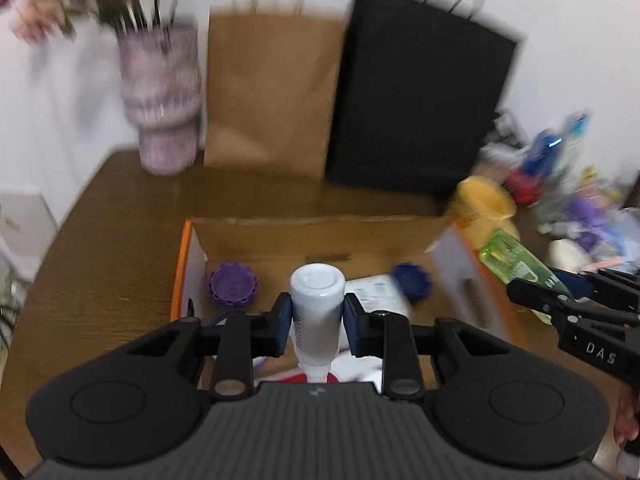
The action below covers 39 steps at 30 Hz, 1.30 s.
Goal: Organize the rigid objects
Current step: 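Carry both bottles into the box and open both tools, then withdraw both tools from the box back above the table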
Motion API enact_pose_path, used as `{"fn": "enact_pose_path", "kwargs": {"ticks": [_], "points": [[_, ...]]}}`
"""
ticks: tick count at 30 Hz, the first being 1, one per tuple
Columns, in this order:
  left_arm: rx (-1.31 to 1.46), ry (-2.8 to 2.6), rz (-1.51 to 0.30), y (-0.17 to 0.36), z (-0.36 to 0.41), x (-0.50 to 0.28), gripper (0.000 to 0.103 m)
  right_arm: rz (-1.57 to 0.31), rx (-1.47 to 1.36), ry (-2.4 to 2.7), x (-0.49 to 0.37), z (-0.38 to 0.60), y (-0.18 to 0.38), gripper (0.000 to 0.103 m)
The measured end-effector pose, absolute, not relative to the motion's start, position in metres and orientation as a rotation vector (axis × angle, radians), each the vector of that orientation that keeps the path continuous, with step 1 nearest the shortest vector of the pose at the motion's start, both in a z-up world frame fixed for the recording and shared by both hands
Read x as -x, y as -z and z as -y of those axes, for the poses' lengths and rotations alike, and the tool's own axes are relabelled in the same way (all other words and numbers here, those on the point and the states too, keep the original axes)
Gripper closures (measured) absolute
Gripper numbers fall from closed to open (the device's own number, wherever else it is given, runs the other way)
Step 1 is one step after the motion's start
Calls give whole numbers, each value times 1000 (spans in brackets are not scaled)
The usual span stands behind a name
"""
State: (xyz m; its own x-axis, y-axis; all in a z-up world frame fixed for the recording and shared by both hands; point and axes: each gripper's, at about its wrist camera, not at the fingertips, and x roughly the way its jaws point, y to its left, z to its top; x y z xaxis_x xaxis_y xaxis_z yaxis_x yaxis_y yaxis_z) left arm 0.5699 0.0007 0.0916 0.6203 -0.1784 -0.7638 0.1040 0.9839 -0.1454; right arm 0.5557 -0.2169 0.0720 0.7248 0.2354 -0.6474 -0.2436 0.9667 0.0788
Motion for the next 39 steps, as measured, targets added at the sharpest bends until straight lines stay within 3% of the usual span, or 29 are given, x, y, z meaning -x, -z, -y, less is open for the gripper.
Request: {"fn": "enact_pose_path", "kwargs": {"ticks": [4,12,15,16,21,26,32,39], "points": [[88,91,-1023,-44,1,-633,75,-831,63,-173,-611,208,-27,72],[84,48,-1118,9,3,-684,75,-823,253,-61,-643,190,17,73],[85,26,-1125,14,5,-687,66,-854,310,-64,-651,181,24,71],[92,35,-1127,14,6,-687,57,-859,304,-64,-652,181,24,71],[72,44,-1111,-6,9,-670,40,-877,212,-89,-647,192,9,67],[62,16,-1060,-45,2,-638,37,-871,151,-151,-620,201,-27,44],[38,-28,-861,-92,-7,-556,34,-756,54,-225,-557,212,-74,33],[13,12,-714,-120,-1,-449,27,-623,75,-281,-468,207,-104,29]]}}
